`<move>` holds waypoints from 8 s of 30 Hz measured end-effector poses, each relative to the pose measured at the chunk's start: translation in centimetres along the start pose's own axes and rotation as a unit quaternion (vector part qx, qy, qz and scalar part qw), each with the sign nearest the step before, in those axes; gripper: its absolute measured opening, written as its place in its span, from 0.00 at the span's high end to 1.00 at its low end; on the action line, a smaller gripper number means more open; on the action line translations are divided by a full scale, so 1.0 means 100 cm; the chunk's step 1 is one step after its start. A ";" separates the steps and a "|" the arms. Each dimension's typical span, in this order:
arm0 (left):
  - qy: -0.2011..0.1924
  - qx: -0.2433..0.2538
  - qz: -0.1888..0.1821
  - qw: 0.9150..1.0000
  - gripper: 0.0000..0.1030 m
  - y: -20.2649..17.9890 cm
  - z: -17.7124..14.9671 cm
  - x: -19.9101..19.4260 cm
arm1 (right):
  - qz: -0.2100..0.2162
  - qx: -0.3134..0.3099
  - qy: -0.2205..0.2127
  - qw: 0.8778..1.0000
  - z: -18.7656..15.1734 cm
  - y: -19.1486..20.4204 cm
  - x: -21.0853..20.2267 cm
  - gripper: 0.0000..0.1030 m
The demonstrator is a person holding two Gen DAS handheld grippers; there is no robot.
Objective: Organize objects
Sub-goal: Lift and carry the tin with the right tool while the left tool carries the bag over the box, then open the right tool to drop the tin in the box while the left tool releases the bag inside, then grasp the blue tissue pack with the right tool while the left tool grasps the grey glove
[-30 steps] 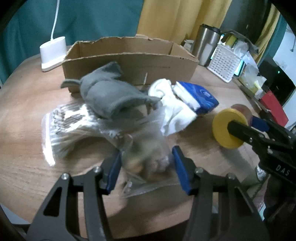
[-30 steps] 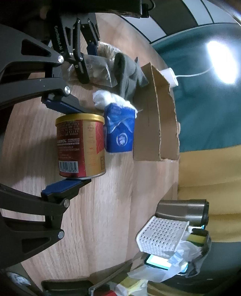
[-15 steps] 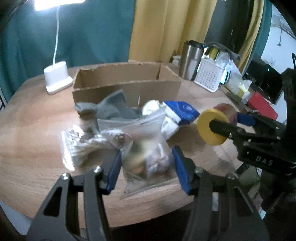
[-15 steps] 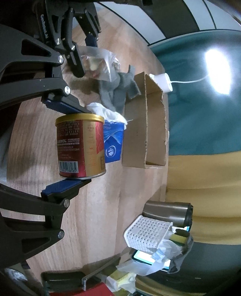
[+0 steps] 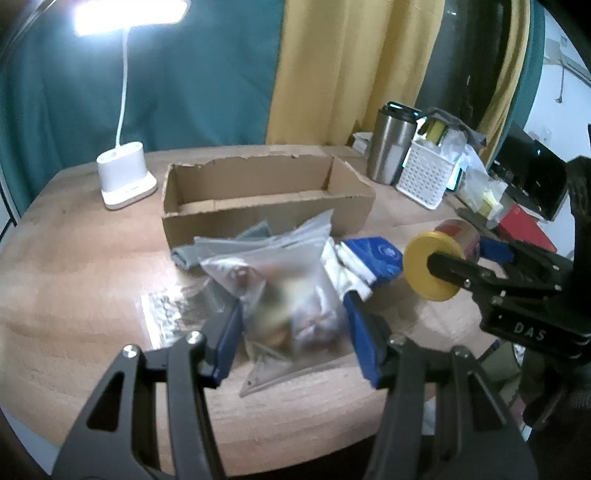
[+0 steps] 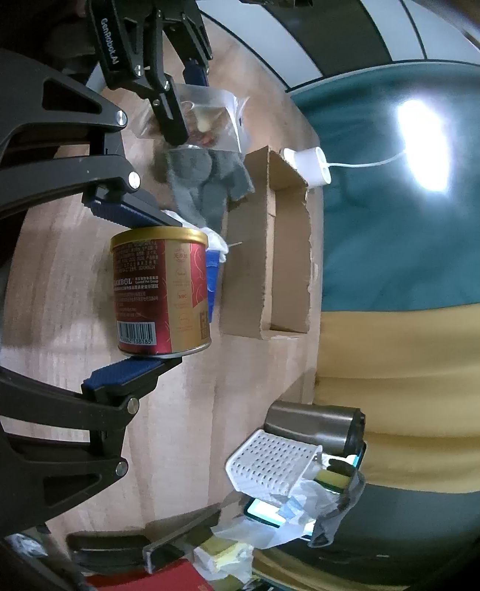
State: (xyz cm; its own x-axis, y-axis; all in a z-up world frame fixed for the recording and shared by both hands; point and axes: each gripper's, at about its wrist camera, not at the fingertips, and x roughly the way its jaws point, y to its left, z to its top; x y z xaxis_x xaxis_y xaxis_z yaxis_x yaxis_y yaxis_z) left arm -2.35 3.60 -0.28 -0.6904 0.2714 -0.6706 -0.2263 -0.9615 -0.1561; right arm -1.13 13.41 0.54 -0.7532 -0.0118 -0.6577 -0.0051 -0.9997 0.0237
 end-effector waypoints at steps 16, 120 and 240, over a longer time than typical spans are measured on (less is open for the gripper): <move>-0.022 -0.011 -0.007 1.000 0.47 0.014 0.038 0.007 | -0.012 -0.012 -0.014 1.000 0.038 -0.007 0.007 0.36; 0.120 0.006 -0.047 0.992 0.38 -0.015 0.104 0.176 | 0.008 0.083 0.047 0.995 0.082 -0.081 0.142 0.21; 0.061 -0.020 0.048 0.997 0.42 0.030 0.016 0.076 | 0.049 0.013 0.081 0.995 0.018 -0.012 0.102 0.08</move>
State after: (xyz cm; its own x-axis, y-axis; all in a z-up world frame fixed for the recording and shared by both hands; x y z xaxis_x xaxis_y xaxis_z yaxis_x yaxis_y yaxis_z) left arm -9.36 2.84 -4.69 -0.6189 0.1723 -0.7663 -0.1333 -0.9845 -0.1137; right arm -10.01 14.52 -4.88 -0.6353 -0.1152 -0.7636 0.0455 -0.9927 0.1120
